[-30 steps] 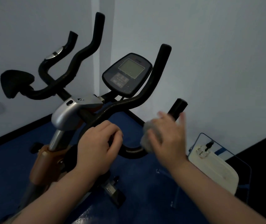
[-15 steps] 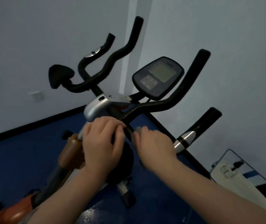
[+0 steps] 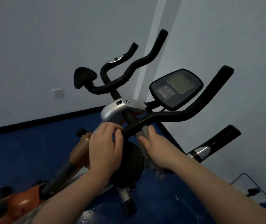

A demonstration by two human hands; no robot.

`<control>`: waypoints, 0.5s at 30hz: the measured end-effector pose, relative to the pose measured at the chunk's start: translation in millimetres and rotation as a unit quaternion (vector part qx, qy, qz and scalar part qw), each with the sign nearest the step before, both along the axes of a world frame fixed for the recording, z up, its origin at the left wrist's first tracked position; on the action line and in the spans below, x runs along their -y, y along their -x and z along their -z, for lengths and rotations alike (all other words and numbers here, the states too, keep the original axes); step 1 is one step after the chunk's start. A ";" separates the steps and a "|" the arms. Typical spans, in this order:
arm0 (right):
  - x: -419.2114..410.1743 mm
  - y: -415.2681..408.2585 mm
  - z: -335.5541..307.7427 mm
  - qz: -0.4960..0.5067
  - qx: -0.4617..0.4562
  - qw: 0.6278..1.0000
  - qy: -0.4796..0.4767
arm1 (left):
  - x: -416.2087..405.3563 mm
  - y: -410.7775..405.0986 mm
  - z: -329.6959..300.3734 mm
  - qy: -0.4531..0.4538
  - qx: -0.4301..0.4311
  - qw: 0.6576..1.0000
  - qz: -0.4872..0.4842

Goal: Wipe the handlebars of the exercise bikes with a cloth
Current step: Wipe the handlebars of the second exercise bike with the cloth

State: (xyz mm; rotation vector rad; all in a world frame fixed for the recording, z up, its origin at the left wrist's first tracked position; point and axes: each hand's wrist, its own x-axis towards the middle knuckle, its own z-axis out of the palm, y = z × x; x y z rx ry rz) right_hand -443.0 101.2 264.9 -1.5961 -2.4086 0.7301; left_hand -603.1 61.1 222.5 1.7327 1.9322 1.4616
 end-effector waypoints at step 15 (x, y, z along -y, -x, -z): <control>-36.4 25.4 -7.8 -0.303 0.072 0.894 -0.321 | 5.0 -3.0 5.0 0.039 0.022 0.992 -0.118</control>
